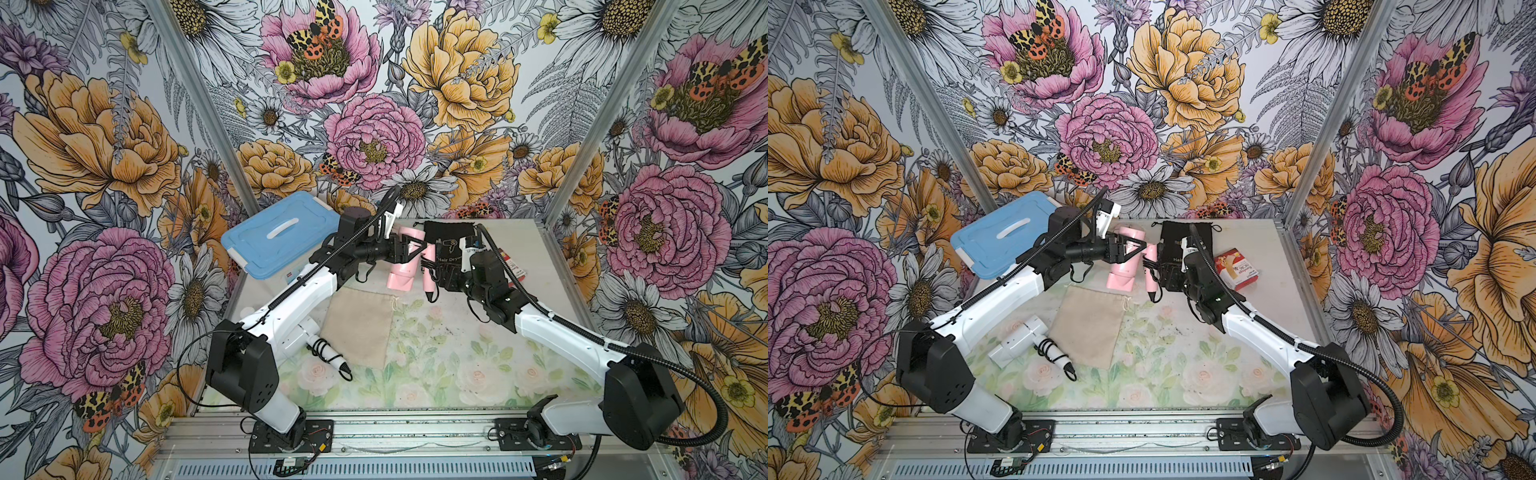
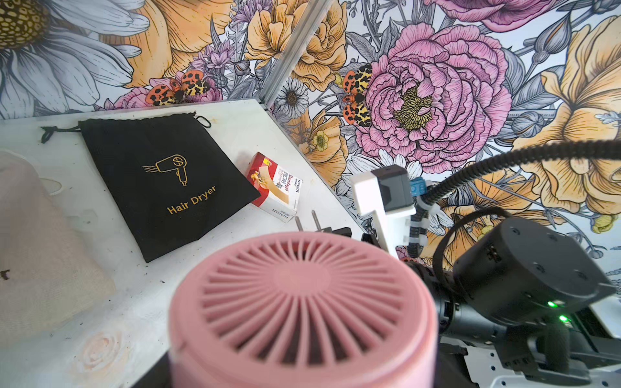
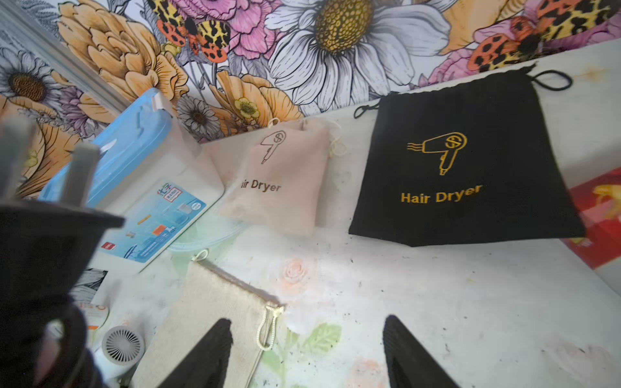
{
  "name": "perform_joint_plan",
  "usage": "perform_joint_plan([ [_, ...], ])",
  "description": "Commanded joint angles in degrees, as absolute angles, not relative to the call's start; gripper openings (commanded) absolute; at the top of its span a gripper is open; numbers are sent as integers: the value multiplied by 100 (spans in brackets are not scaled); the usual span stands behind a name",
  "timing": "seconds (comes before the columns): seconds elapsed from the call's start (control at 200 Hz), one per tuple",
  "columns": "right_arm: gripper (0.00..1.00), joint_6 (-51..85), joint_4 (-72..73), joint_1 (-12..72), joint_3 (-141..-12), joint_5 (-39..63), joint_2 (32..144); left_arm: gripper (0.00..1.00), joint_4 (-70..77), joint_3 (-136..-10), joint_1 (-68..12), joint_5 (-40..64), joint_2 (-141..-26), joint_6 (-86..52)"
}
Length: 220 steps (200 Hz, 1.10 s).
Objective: Pack away hair dryers
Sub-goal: Fold the hair dryer.
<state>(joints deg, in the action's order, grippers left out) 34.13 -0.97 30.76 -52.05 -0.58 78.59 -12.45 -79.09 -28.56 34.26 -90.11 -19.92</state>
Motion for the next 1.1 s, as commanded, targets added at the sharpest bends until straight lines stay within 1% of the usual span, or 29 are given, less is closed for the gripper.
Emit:
perform_joint_plan([
  [0.0, 70, 3666, 442, 3498, -5624, 259, 7980, 42, -878, -8196, -2927, 3480, -9067, -2004],
  [0.195, 70, 3628, 348, 3617, -5652, 113, 8039, 42, -828, -8174, -2925, 3507, -9103, -2004],
  [0.52, 69, 3803, 896, 3748, -5687, 564, 8255, 42, -727, -8182, -2915, 3605, -9171, -2040],
  [0.94, 69, 3972, 1112, 3823, -5717, 825, 8323, 43, -637, -8200, -2900, 3682, -9229, -2059],
  [1.096, 69, 4333, 1507, 3839, -5783, 980, 8527, 43, -577, -8228, -2894, 3720, -9299, -2096],
])
